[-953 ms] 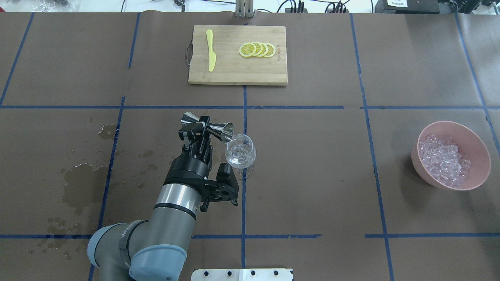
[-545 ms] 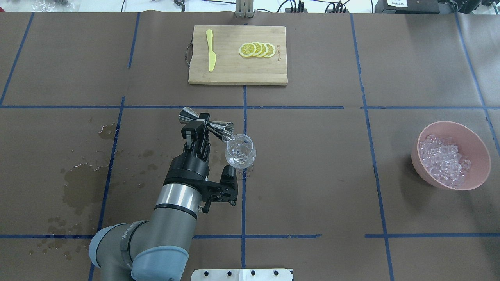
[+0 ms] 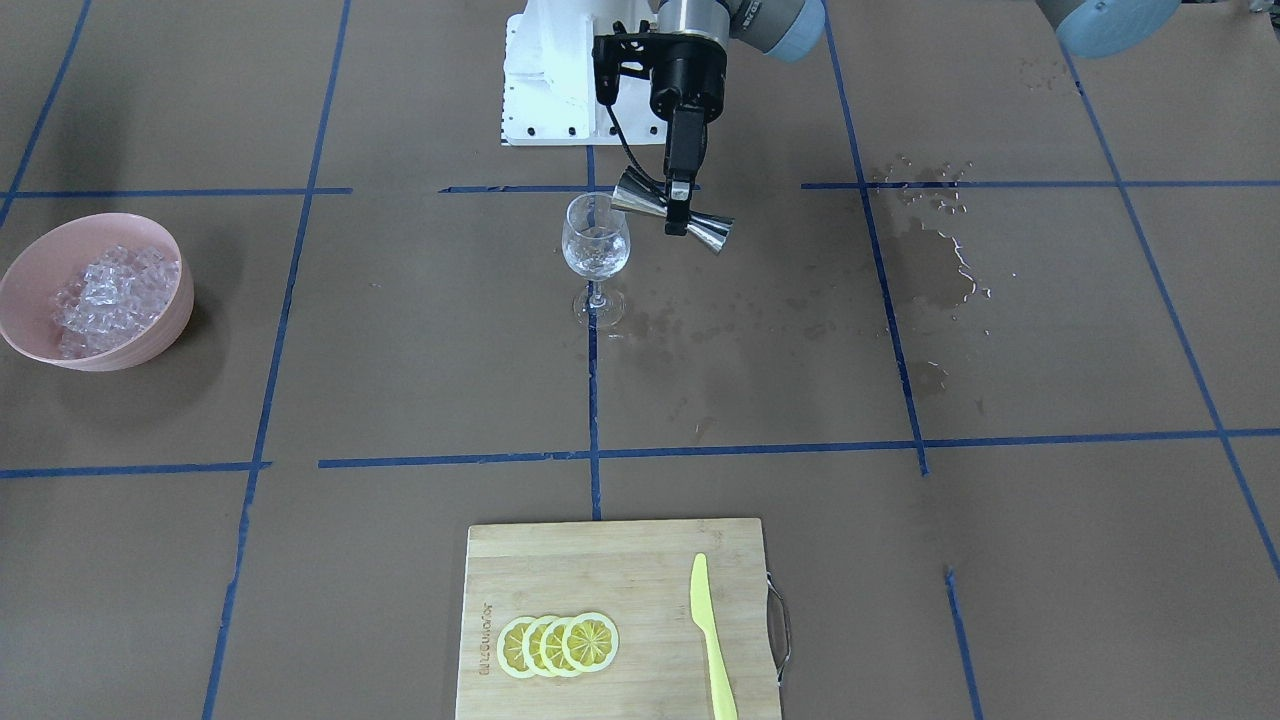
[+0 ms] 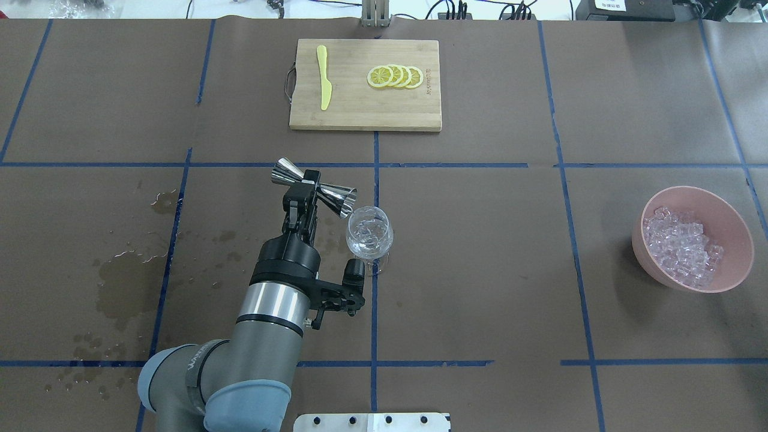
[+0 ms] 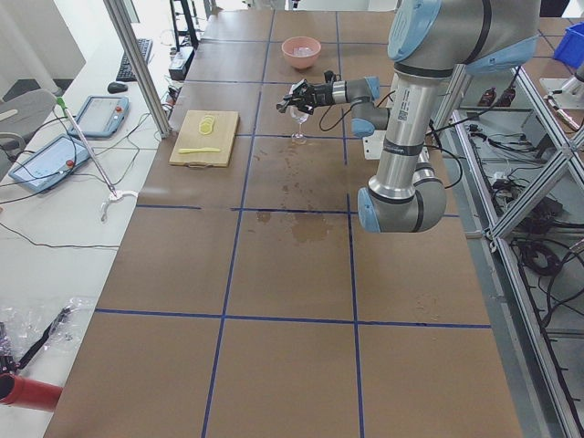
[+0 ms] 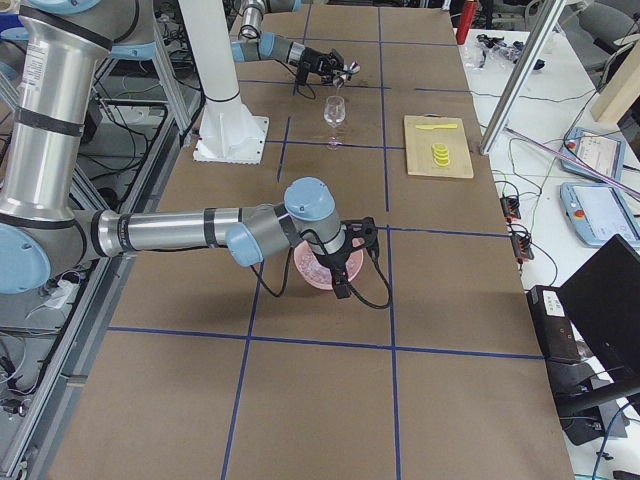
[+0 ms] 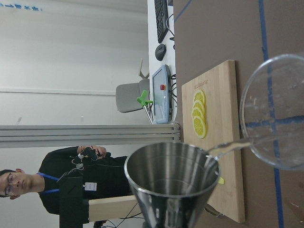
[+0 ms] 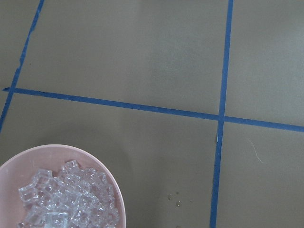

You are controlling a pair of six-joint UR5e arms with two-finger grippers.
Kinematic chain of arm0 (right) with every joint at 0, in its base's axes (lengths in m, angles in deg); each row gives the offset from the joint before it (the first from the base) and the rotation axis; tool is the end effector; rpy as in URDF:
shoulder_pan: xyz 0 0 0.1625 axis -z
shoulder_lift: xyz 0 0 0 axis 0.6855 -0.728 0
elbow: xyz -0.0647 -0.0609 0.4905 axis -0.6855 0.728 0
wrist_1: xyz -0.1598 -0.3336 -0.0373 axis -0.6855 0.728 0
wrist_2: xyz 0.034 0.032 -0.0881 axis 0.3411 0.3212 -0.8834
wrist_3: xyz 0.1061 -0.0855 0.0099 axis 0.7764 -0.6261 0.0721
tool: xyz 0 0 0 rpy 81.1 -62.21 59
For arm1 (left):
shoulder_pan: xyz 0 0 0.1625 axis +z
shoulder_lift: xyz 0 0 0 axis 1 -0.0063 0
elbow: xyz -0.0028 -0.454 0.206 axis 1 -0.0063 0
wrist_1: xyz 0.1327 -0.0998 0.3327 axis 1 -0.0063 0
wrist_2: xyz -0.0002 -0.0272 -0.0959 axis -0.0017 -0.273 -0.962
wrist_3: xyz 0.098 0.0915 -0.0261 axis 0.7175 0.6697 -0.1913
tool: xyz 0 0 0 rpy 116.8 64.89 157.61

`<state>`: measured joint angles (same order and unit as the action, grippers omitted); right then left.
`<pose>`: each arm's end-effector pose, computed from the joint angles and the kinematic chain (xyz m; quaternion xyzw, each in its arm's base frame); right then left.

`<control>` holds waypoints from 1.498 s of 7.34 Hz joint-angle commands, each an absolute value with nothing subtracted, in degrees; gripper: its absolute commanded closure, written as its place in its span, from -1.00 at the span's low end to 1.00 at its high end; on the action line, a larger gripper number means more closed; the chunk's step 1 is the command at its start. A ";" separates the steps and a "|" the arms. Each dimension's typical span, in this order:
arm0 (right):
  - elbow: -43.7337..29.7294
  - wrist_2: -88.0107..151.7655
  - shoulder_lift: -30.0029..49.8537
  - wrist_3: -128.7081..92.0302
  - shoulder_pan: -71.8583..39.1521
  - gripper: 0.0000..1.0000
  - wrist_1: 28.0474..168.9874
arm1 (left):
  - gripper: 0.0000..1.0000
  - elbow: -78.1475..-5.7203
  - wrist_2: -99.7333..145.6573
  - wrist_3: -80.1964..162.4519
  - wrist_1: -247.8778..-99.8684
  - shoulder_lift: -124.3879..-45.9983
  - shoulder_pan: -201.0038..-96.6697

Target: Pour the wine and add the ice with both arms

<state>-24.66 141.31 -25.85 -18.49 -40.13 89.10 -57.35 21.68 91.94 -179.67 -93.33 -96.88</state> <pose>0.0010 -0.3494 0.6556 0.1484 -0.3888 -0.0092 0.9092 0.5194 -0.3273 0.2780 0.6444 -0.1962 0.3907 0.6274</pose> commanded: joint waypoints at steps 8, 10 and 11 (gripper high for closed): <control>-24.66 141.31 -26.35 -18.67 -40.13 -1.00 89.09 | 1.00 -57.75 18.59 91.90 -198.01 -93.55 -97.37; -24.66 141.31 -26.44 -18.58 -40.13 -1.00 88.66 | 1.00 -57.75 14.90 82.10 -199.80 -91.27 -97.90; -24.66 141.31 -26.61 -18.58 -40.13 -1.00 88.39 | 1.00 -57.75 12.44 77.18 -201.11 -89.87 -98.60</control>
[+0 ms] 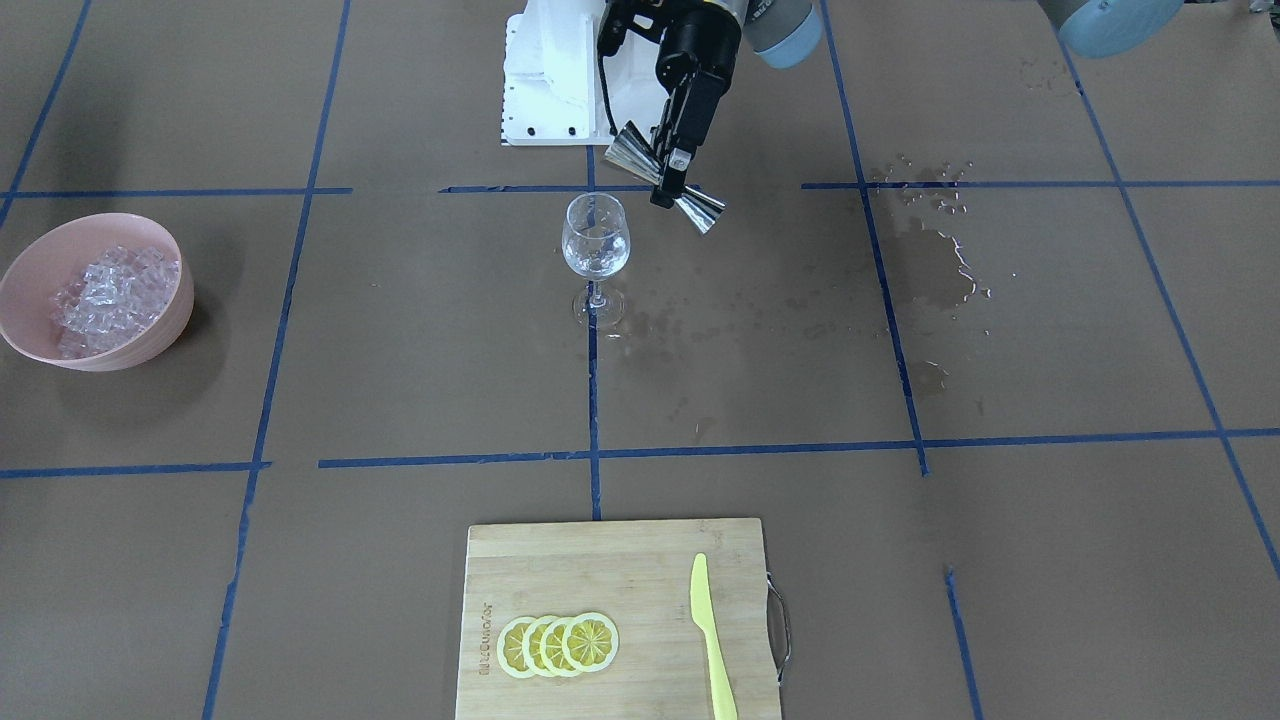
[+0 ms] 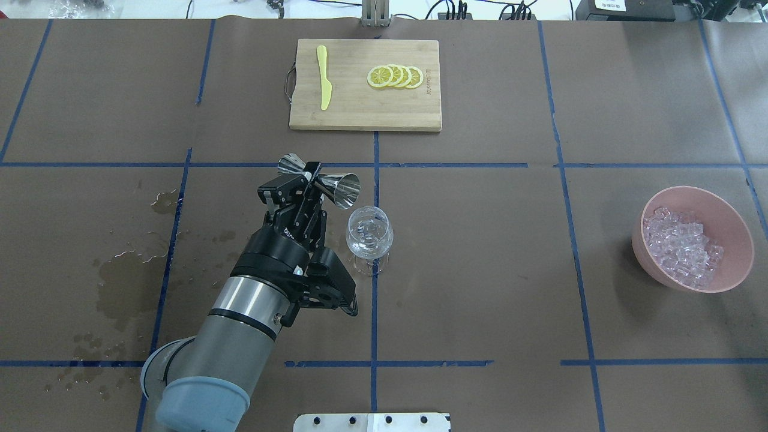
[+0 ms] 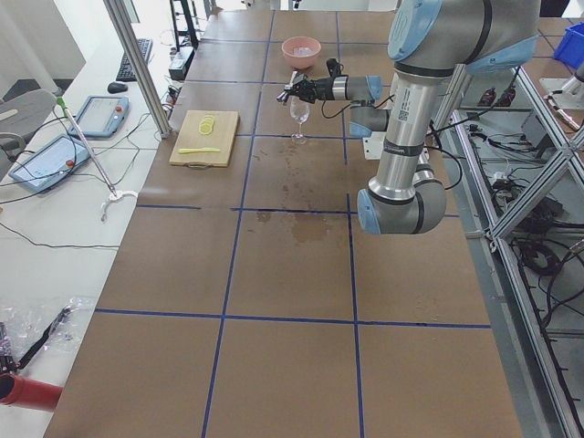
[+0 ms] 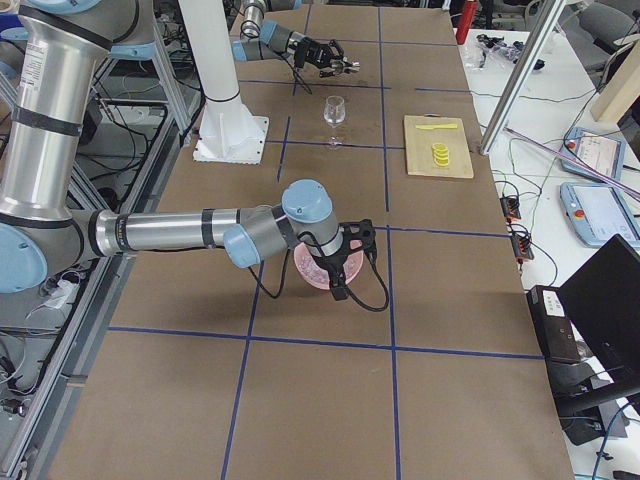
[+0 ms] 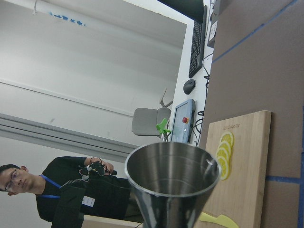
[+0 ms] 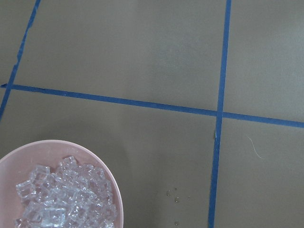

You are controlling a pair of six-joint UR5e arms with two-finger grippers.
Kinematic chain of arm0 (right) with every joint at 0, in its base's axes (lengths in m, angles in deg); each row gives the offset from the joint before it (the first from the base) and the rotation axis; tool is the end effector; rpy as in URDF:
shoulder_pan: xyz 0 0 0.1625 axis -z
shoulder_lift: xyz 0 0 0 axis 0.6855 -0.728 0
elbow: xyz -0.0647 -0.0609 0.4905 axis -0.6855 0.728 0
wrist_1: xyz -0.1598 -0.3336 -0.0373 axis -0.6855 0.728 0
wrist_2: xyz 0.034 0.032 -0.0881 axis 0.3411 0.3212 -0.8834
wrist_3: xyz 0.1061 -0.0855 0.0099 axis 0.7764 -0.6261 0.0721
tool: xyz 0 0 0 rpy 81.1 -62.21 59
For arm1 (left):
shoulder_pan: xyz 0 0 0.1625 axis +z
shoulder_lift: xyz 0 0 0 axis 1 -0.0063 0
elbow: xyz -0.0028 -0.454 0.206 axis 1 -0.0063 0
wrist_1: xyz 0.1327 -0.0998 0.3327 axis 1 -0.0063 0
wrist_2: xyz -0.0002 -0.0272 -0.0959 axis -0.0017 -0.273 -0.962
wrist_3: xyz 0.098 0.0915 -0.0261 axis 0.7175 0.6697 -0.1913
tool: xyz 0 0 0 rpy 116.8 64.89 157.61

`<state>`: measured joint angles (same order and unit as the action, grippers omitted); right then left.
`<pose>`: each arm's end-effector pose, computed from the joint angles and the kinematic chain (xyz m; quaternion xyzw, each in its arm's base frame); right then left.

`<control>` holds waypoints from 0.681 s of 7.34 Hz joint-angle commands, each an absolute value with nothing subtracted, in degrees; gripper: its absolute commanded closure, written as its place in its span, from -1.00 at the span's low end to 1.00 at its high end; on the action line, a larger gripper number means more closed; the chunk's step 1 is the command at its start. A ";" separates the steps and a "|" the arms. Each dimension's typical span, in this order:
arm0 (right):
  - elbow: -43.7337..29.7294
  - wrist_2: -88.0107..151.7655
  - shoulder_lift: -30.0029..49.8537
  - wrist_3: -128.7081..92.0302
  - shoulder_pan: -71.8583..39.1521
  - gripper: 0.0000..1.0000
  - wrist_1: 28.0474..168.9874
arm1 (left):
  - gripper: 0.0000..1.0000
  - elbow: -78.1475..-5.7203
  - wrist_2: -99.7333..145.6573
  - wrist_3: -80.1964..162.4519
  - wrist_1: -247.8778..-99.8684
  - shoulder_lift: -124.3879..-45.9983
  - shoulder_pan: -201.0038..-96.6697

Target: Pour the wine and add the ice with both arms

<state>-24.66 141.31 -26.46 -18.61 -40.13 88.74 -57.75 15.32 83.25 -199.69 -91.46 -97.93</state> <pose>0.0016 -0.3444 0.6584 0.1468 -0.3885 -0.0094 0.9096 0.4890 -0.3265 0.2712 0.7210 -0.0154 0.2598 0.6422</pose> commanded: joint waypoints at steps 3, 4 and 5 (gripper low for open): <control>-24.66 141.31 -26.70 -18.67 -40.13 -1.00 88.30 | 1.00 -57.75 8.02 76.34 -218.03 -77.42 -100.27; -24.66 141.31 -26.88 -18.67 -40.13 -1.00 88.30 | 1.00 -57.75 5.32 76.25 -224.43 -72.94 -100.36; -24.66 141.31 -26.88 -18.67 -40.13 -1.00 88.30 | 1.00 -57.66 4.86 76.25 -230.07 -68.46 -100.36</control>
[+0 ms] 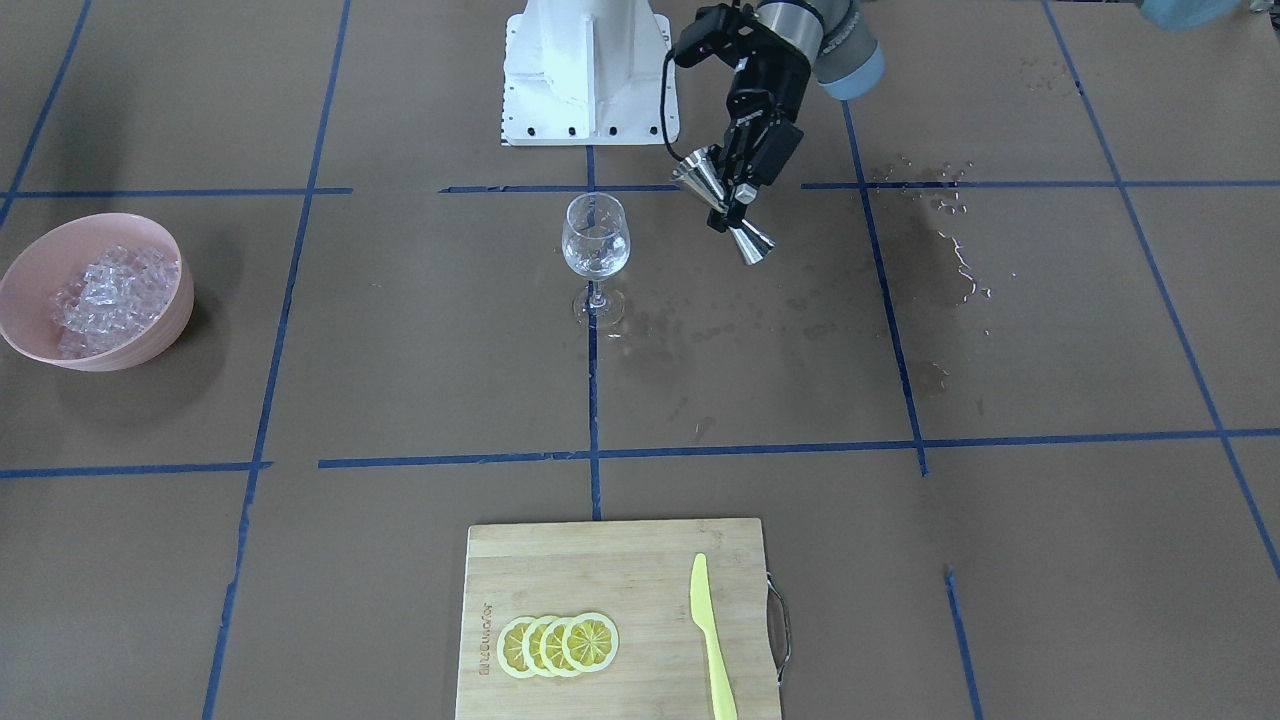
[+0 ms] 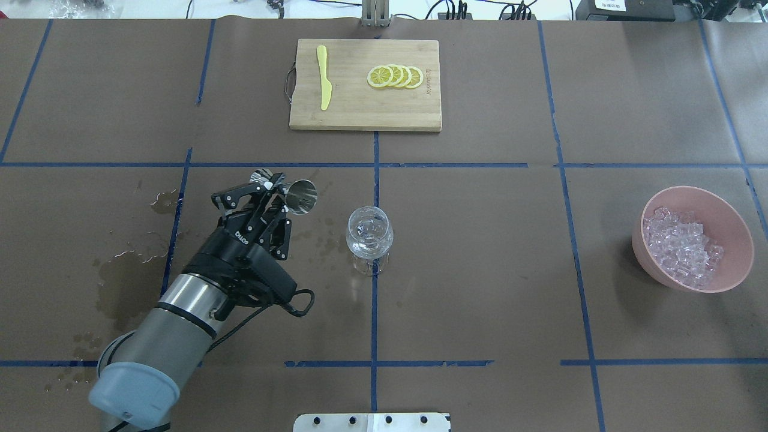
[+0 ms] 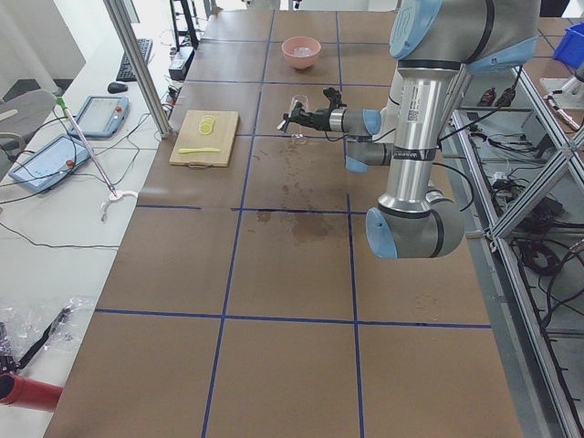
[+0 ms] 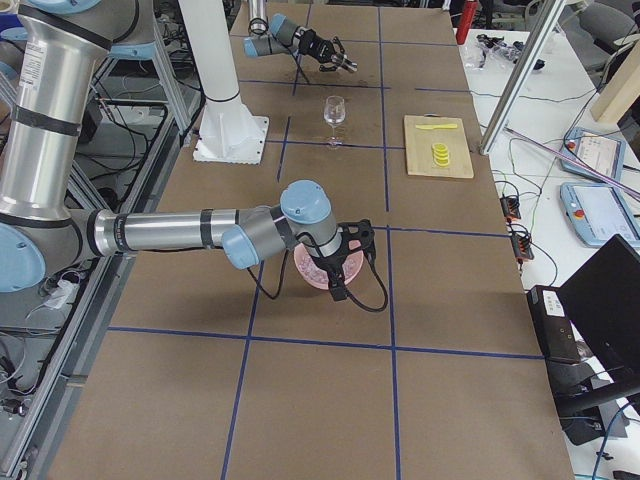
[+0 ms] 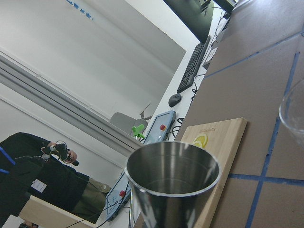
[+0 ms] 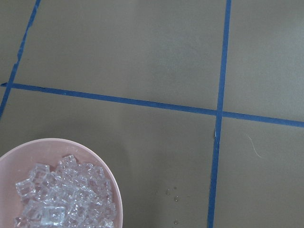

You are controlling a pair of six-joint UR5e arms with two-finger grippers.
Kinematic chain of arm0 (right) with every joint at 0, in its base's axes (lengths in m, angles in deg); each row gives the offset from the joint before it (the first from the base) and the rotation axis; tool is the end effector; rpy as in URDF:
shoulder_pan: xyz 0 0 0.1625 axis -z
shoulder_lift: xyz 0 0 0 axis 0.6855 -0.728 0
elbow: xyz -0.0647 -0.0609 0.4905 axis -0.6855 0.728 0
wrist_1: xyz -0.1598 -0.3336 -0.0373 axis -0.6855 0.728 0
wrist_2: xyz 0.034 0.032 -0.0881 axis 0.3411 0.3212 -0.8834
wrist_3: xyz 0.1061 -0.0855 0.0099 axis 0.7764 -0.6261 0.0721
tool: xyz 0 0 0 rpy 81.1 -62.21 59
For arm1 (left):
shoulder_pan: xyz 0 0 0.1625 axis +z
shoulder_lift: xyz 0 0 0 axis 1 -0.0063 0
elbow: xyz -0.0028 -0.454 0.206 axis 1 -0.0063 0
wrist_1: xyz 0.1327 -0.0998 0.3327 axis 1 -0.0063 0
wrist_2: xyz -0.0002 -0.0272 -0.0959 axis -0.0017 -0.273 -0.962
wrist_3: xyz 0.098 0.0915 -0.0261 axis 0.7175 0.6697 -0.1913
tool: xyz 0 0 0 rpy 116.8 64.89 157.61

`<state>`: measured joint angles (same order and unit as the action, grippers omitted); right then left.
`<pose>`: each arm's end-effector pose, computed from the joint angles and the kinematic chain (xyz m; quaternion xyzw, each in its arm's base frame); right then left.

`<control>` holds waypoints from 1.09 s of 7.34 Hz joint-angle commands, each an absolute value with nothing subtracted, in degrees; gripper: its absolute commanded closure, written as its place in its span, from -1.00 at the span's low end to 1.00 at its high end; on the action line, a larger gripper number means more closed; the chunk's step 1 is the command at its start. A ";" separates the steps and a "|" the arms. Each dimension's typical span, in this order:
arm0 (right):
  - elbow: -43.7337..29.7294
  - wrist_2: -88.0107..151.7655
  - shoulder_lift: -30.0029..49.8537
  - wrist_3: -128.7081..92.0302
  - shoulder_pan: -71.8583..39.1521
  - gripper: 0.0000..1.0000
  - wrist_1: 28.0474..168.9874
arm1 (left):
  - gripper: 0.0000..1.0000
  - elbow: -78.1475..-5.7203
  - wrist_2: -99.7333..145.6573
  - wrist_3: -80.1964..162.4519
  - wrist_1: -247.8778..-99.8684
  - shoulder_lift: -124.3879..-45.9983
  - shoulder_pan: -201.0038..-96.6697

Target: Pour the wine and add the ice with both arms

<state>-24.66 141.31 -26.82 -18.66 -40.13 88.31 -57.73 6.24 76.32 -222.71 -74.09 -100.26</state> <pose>0.0019 -0.3416 0.6596 0.1475 -0.3885 -0.0100 0.9095 0.4008 -0.3200 0.3942 0.7392 0.0966 0.2250 0.6274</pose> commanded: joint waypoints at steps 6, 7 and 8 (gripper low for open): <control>-24.40 141.31 -28.28 -18.58 -40.13 -1.00 85.76 | 1.00 -51.61 -1.35 55.84 -246.82 -52.07 -100.36; -24.40 141.22 -28.46 -18.58 -40.13 -1.00 85.32 | 1.00 -50.64 -1.99 51.94 -246.82 -52.06 -100.28; -24.40 141.31 -28.46 -18.58 -40.13 -1.00 85.32 | 1.00 -49.59 -4.35 42.85 -246.65 -52.06 -100.28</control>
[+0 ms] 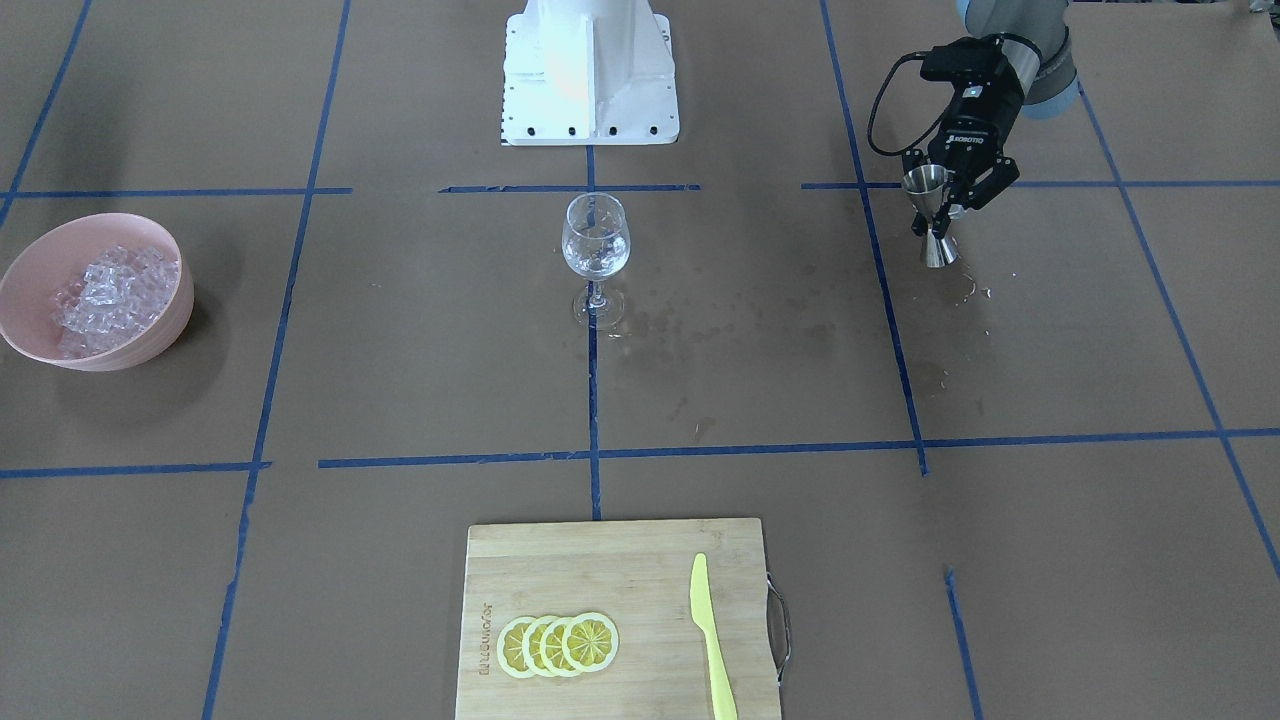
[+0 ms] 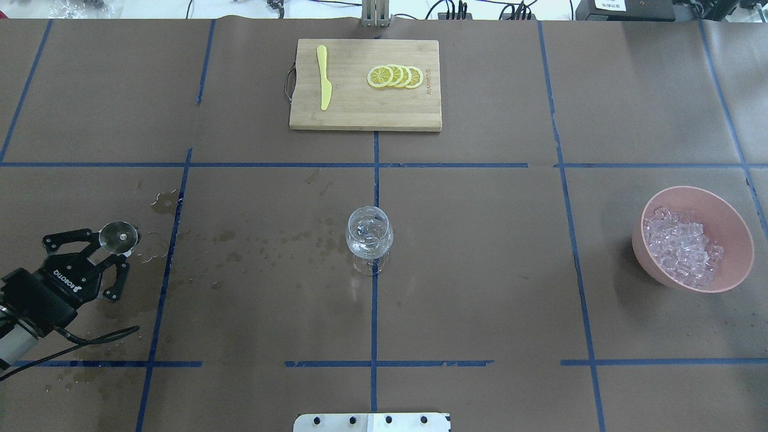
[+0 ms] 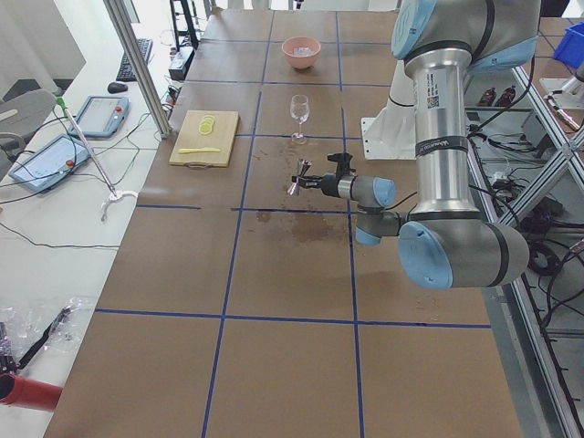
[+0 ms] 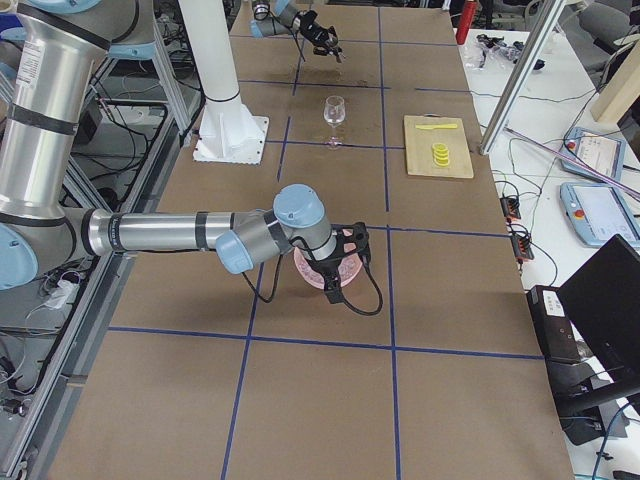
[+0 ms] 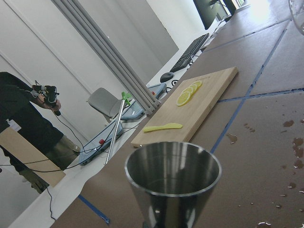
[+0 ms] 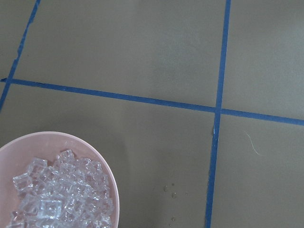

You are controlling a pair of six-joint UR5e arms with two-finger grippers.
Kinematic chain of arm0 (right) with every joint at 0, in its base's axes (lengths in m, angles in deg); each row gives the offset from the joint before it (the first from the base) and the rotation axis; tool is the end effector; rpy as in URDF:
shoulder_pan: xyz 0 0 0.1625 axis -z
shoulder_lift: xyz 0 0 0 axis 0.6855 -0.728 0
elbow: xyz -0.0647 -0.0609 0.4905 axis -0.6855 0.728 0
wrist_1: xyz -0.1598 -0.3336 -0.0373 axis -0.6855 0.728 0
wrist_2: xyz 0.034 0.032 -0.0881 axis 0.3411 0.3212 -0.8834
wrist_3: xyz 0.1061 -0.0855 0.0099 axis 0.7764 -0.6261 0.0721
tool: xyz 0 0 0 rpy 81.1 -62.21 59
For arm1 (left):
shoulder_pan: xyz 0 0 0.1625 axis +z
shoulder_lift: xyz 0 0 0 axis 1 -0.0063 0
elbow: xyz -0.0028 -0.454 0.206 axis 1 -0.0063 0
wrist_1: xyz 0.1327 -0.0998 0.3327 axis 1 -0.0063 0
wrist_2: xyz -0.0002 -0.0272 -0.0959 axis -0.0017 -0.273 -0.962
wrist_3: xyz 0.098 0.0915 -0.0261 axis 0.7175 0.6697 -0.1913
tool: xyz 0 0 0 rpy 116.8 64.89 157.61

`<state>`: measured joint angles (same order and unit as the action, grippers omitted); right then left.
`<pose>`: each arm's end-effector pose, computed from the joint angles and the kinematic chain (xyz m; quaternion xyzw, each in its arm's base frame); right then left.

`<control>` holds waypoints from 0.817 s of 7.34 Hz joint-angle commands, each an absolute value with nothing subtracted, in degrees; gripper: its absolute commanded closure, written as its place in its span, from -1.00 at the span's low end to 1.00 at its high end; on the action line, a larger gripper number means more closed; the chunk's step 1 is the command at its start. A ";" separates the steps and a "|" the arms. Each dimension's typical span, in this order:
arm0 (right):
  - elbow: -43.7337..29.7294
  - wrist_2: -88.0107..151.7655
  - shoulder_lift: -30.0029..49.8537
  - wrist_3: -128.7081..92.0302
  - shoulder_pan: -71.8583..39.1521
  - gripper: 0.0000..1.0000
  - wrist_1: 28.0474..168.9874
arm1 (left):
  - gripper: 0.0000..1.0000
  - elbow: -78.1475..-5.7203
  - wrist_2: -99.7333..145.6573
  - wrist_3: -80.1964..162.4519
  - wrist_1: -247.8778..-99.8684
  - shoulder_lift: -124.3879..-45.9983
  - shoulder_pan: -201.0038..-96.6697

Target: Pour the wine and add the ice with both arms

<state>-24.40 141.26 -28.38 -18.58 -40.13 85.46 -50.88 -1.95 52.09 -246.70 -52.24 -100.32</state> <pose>0.0034 -0.3302 0.6642 0.1555 -0.3890 -0.0126 0.9079 0.2723 -0.2828 0.5595 0.6803 0.2701 0.1646 0.6612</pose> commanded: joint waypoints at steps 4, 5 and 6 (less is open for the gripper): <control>-24.40 141.22 -29.07 -18.58 -40.13 -1.00 84.26 | 1.00 -44.14 -5.61 20.71 -246.82 -52.76 -100.10; -24.40 141.22 -29.16 -18.58 -40.13 -1.00 84.17 | 1.00 -43.00 -5.25 17.40 -246.91 -53.20 -99.84; -24.40 141.31 -29.16 -18.58 -40.13 -1.00 84.17 | 1.00 -39.77 -3.95 13.71 -247.08 -55.56 -99.75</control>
<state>-24.41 141.24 -29.10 -18.58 -40.13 84.25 -42.73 -5.05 17.94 -246.90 -53.59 -99.90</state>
